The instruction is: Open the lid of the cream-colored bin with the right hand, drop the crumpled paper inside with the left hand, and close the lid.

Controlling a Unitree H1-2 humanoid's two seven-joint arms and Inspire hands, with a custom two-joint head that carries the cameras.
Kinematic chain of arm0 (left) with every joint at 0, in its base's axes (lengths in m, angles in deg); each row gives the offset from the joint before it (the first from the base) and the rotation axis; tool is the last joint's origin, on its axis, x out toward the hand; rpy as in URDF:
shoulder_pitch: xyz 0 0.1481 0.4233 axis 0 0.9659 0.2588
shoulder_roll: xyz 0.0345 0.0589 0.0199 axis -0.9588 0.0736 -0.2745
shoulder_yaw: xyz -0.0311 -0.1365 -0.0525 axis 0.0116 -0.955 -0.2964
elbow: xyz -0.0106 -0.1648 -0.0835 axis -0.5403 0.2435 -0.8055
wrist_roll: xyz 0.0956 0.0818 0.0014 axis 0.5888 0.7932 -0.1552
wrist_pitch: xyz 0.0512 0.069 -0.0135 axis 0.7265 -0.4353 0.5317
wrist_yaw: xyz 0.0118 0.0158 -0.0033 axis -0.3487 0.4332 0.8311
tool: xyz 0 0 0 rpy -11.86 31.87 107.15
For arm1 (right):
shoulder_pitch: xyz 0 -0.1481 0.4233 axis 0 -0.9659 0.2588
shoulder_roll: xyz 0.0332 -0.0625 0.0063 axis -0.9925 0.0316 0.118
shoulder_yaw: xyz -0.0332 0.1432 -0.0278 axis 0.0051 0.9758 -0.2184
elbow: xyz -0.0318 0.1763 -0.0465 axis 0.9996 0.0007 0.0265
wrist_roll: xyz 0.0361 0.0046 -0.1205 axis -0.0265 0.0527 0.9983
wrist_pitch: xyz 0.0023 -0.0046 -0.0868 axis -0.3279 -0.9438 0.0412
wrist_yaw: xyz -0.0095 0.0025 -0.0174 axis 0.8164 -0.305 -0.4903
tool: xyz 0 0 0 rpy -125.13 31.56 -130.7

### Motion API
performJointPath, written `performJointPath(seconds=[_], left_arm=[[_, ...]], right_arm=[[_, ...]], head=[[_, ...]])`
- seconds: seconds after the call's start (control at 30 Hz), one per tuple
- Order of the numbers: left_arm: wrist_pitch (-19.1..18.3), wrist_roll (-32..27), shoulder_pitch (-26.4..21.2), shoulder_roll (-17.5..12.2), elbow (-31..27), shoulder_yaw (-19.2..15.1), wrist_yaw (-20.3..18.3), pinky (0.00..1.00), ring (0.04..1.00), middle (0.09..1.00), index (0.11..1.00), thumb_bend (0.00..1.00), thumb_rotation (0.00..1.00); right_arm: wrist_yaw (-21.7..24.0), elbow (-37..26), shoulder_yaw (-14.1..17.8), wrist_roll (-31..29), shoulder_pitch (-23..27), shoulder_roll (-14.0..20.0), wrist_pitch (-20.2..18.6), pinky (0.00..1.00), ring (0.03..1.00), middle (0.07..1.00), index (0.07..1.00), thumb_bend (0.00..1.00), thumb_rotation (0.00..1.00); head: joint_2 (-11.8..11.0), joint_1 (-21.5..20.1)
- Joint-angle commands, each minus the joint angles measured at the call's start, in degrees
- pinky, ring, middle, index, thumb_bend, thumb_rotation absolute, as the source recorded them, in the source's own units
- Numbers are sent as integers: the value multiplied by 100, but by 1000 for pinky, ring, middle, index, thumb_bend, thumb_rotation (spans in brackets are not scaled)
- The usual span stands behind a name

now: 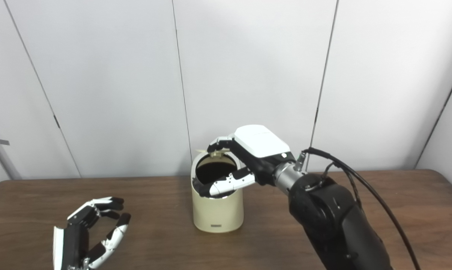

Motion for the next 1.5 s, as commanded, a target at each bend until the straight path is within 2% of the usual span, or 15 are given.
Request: performJointPath(seconds=[0.0,0.2,0.67,0.83,1.03,1.47], left_arm=[[53,-63,-104,0,-248,-25,-55,481,575,602,493,478,80],[-34,-59,-35,45,-396,-124,-125,479,575,597,493,478,80],[-460,3,248,122,-1014,-199,-353,479,580,603,494,478,82],[-624,32,336,160,-1224,-195,-426,489,588,604,495,478,83],[-773,172,406,189,-1411,-196,-453,482,577,604,494,477,83],[-997,117,474,214,-1643,-162,-521,490,583,604,494,478,83]], right_arm=[[-10,-215,115,-49,156,-29,-100,820,850,780,751,947,854],[253,-279,50,-7,102,-40,-294,802,861,792,758,967,869],[320,-69,-40,59,-130,-151,-608,725,840,832,781,988,884],[310,-36,-86,-15,-180,-131,-600,775,855,832,789,970,893],[366,-43,-147,-20,-252,-155,-665,781,858,838,788,988,889],[533,-115,-330,-50,-326,-137,-643,823,870,822,783,942,860]], head=[[20,8],[134,41],[494,133],[596,165],[710,187],[844,217]])
